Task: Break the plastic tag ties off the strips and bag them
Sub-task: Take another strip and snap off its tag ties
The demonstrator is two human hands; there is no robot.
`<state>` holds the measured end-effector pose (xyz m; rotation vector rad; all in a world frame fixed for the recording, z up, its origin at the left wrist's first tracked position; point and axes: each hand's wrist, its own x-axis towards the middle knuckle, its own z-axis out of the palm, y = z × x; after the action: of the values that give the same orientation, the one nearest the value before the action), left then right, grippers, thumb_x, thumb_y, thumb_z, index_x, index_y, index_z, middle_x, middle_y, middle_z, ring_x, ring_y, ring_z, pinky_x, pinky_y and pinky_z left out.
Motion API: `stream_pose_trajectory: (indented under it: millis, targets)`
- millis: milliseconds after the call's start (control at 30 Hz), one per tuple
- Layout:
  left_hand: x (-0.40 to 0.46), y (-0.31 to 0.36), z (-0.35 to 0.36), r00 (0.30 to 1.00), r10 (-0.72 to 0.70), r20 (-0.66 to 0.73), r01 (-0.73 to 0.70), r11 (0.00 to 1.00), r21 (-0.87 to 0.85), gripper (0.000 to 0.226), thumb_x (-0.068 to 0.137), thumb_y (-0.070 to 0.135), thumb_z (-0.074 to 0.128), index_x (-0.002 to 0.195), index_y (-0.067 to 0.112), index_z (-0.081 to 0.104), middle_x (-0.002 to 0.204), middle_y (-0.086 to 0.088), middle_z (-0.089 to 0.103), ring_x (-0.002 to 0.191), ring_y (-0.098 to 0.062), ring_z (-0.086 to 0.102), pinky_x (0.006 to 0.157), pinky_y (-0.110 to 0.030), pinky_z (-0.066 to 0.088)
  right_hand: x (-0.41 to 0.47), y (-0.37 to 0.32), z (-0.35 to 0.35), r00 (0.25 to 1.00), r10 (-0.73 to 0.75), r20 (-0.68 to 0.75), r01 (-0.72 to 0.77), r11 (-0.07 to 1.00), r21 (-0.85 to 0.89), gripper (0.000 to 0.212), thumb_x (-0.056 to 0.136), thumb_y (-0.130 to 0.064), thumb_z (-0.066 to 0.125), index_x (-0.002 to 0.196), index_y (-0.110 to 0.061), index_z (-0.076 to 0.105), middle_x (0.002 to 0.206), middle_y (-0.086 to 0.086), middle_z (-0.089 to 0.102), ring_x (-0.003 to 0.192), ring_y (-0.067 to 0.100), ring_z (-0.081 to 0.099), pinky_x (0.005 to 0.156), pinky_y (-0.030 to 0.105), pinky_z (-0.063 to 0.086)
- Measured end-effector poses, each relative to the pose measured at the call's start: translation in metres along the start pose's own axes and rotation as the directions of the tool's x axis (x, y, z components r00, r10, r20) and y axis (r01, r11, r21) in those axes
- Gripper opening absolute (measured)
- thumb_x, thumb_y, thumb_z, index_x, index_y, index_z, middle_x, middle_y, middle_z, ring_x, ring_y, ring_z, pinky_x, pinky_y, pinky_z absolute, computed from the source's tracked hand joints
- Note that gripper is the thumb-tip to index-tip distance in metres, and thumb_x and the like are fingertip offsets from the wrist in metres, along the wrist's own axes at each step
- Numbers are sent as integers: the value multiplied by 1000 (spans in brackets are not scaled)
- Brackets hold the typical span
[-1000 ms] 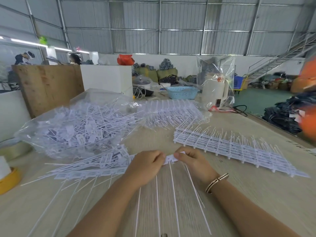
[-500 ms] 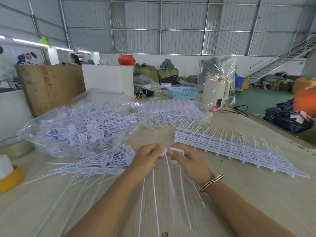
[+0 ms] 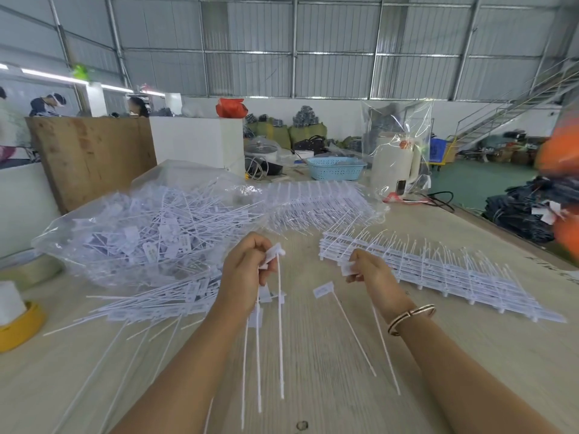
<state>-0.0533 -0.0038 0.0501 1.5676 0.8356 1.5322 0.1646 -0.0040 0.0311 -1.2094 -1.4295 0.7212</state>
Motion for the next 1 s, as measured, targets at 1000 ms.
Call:
stream_pose_trajectory:
  millis: [1000]
  targets:
    - [-10, -20, 11, 966, 0, 257, -156, 794, 587, 41, 95, 28, 47, 54, 26, 39, 54, 6, 46, 52, -11, 47, 56, -34, 37, -31, -24, 31, 974, -79, 214, 56, 992, 110, 26, 92, -9, 50, 69, -13, 61, 67, -4, 59, 66, 0, 56, 67, 6, 40]
